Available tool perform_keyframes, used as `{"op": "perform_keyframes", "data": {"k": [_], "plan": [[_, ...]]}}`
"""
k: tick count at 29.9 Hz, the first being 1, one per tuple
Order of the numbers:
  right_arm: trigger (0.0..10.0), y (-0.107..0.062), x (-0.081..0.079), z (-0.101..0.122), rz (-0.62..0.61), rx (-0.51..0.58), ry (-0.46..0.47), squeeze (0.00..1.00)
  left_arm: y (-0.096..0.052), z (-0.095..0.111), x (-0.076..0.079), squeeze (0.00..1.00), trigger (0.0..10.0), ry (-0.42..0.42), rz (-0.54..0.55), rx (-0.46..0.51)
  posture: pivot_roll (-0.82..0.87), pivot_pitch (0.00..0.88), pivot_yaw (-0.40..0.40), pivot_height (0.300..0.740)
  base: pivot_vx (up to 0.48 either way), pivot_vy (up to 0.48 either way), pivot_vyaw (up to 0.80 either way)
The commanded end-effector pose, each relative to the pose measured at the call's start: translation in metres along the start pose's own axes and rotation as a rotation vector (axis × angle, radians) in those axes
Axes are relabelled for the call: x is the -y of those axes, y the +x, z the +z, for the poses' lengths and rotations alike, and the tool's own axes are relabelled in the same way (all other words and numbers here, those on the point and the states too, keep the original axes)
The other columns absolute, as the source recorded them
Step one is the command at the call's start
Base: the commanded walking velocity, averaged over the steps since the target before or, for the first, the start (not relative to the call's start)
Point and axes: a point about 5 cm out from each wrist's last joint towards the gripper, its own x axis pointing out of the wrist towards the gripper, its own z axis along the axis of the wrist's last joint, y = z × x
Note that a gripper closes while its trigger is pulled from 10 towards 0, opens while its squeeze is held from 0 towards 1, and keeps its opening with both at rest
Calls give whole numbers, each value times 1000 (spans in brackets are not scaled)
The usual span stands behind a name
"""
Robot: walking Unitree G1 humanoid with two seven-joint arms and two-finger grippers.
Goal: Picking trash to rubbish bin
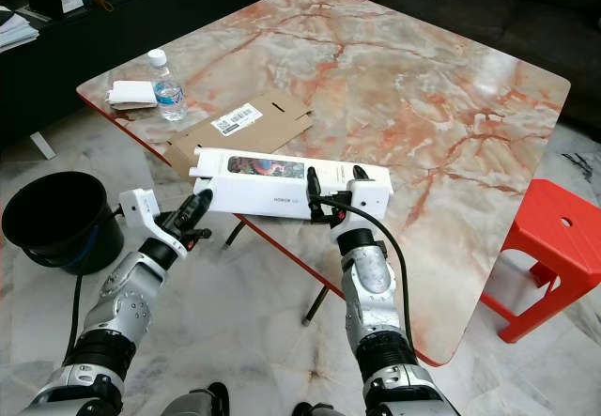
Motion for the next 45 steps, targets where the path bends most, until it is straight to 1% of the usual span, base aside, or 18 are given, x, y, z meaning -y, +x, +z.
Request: {"op": "perform_keyframes", "data": {"k": [1, 2, 6, 12, 15, 19, 21, 22, 25, 26, 28, 31, 35, 36, 38, 39, 42, 45], "plan": [[10000, 5, 6, 12, -25, 53, -5, 0, 11, 11, 12, 0, 10000, 65, -34, 46, 161, 145, -92, 740, 0, 0, 0], [10000, 6, 6, 12, -25, 55, -6, 0, 11, 12, 12, 0, 10000, 68, -33, 49, 161, 145, -92, 740, 0, 0, 0], [10000, 8, 11, 19, -50, 82, -11, 0, 21, 24, 24, 0, 10000, 167, -44, 112, 160, 145, -93, 740, 0, 0, 0], [10000, 9, 18, 28, -84, 121, -26, 0, 29, 43, 30, 0, 10000, 251, 2, 215, 160, 147, -93, 740, 0, 0, 0], [10000, 10, 24, 33, -117, 144, -40, 0, 33, 51, 37, 0, 10000, 341, 7, 253, 159, 147, -93, 740, 0, 0, 0], [10000, 10, 26, 35, -149, 156, -77, 0, 35, 53, 44, 0, 10000, 403, 9, 288, 163, 146, -91, 740, 0, 0, 0], [10000, 10, 26, 36, -164, 163, -96, 0, 36, 50, 51, 0, 10000, 479, 1, 297, 161, 145, -86, 740, 0, 0, 0], [10000, 10, 26, 36, -164, 163, -96, 0, 36, 50, 51, 0, 10000, 479, 1, 297, 161, 145, -86, 740, 0, 0, 0], [10000, 11, 23, 37, -165, 172, -106, 0, 37, 48, 56, 0, 10000, 556, -4, 307, 158, 146, -81, 740, 0, 0, 0], [10000, 11, 21, 37, -165, 174, -108, 0, 39, 46, 62, 0, 10000, 611, -28, 309, 157, 146, -81, 740, 0, 0, 0], [10000, 10, 20, 36, -163, 174, -117, 0, 41, 45, 64, 0, 10000, 632, -32, 308, 157, 145, -77, 740, 0, 0, 0], [10000, 10, 20, 36, -165, 174, -122, 0, 42, 45, 63, 0, 10000, 676, 0, 306, 153, 143, -76, 740, 0, 0, 0], [10000, 9, 20, 36, -166, 176, -127, 0, 42, 45, 56, 0, 10000, 718, 64, 299, 147, 140, -72, 740, 0, 0, 0], [10000, 8, 20, 35, -165, 177, -131, 0, 41, 47, 52, 0, 10000, 750, 87, 301, 145, 139, -71, 740, 0, 0, 0], [10000, 8, 20, 35, -165, 177, -133, 0, 41, 47, 51, 0, 10000, 763, 91, 302, 145, 137, -71, 740, 0, 0, 0], [10000, 7, 20, 36, -165, 180, -138, 0, 40, 48, 50, 0, 10000, 793, 88, 308, 146, 134, -70, 740, 0, 0, 0], [10000, 7, 21, 36, -166, 182, -143, 0, 40, 49, 50, 0, 10000, 816, 82, 314, 146, 134, -70, 740, 0, 0, 0], [10000, 8, 22, 38, -166, 188, -144, 0, 40, 49, 49, 0, 10000, 792, 105, 320, 145, 129, -68, 740, 0, 0, 0]]}}
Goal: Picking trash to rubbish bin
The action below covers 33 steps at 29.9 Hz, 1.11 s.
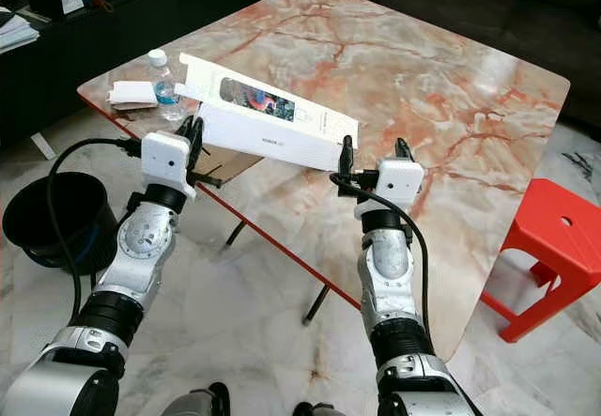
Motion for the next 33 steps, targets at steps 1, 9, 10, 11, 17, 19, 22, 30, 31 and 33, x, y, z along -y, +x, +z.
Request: {"op": "perform_keyframes", "data": {"k": [1, 9, 10, 11, 17, 19, 22, 30, 31, 33], "plan": [[10000, -1, 4, 2, -9, 16, -20, 0, 1, 0, 4, 0, 10000, -12, 3, 7, 144, 122, -66, 740, 0, 0, 0], [10000, -2, 2, 2, -2, 21, -17, 0, 1, 0, 6, 0, 10000, -31, 16, 7, 143, 109, -66, 740, 0, 0, 0], [10000, -2, 1, 2, -1, 20, -17, 0, 1, 0, 6, 0, 10000, -29, 21, 4, 144, 106, -66, 740, 0, 0, 0], [10000, -2, 1, 2, 0, 20, -16, 0, 1, -1, 6, 0, 10000, -28, 25, 2, 144, 106, -66, 740, 0, 0, 0], [10000, -3, -1, 1, 4, 16, -15, 0, 0, -3, 5, 0, 10000, -46, 40, -6, 144, 102, -66, 740, 0, 0, 0], [10000, -3, -1, 1, 5, 16, -14, 0, -1, -3, 5, 0, 10000, -44, 41, -6, 144, 102, -66, 740, 0, 0, 0], [10000, -3, -1, 0, 9, 12, -14, 0, -1, -3, 6, 0, 10000, -54, 43, -7, 146, 100, -67, 740, 0, 0, 0], [10000, -4, -1, -2, 10, 3, -11, 0, 0, -2, 8, 0, 10000, -70, 33, -1, 145, 115, -68, 740, 0, 0, 0], [10000, -4, -1, -2, 10, 2, -11, 0, 1, -2, 8, 0, 10000, -71, 35, -2, 144, 119, -69, 740, 0, 0, 0], [10000, -4, -1, -2, 9, 0, -11, 0, 1, -2, 8, 0, 10000, -72, 36, -2, 144, 122, -69, 740, 0, 0, 0]]}}
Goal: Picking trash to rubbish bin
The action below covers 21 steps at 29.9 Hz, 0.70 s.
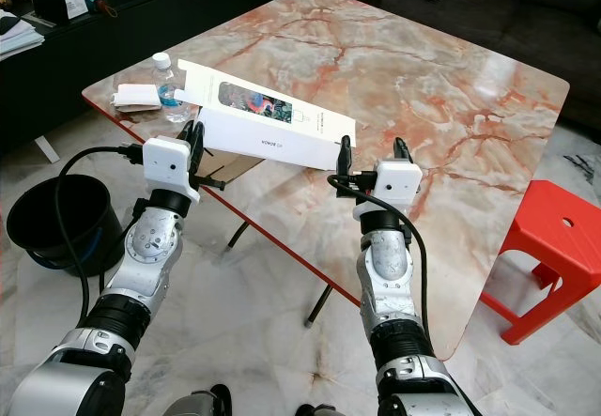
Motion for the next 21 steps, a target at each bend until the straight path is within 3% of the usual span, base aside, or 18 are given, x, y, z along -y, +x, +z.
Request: {"op": "perform_keyframes", "data": {"k": [1, 21], "plan": [[10000, -3, 2, -1, -3, -1, -8, 0, 3, 3, 3, 0, 10000, -9, -12, 14, 144, 122, -69, 740, 0, 0, 0], [10000, -2, 3, -1, -9, -8, -4, 0, 5, 3, 2, 0, 10000, -27, 0, 13, 144, 136, -72, 740, -52, 0, 0]]}}
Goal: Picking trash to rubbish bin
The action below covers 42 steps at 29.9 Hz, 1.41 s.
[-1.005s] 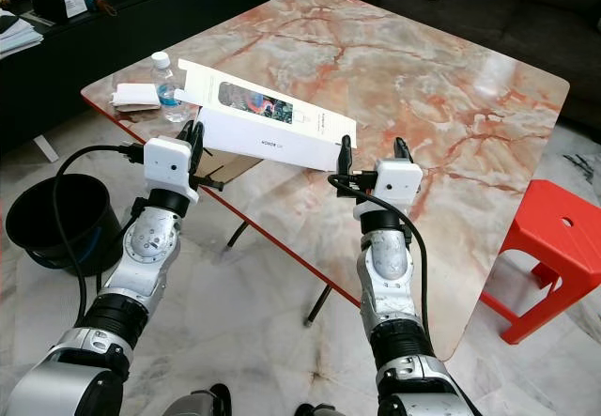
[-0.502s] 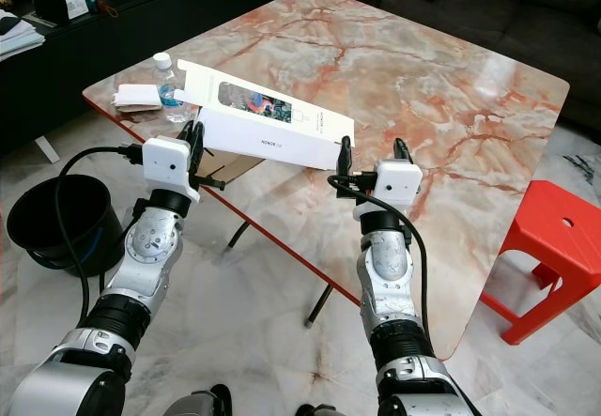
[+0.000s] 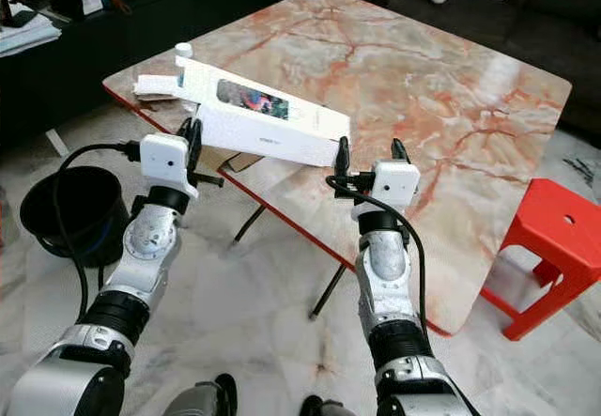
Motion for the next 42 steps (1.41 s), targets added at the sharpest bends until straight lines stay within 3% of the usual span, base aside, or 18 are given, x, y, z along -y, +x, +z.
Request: {"op": "perform_keyframes", "data": {"k": [1, 13, 42], "plan": [[10000, 0, -1, 0, 3, -2, -3, 0, -1, -2, -1, 0, 10000, -13, 8, -3, 144, 136, -72, 740, 0, 0, 0], [10000, 0, 0, -1, 5, -5, -1, 0, -1, -2, -1, 0, 10000, -19, 10, -4, 144, 140, -74, 740, 0, 0, 0], [10000, -1, -3, -3, 20, -23, 1, 0, -1, -2, -2, 0, 10000, -34, 16, -6, 144, 144, -80, 740, -246, 0, 0]]}}
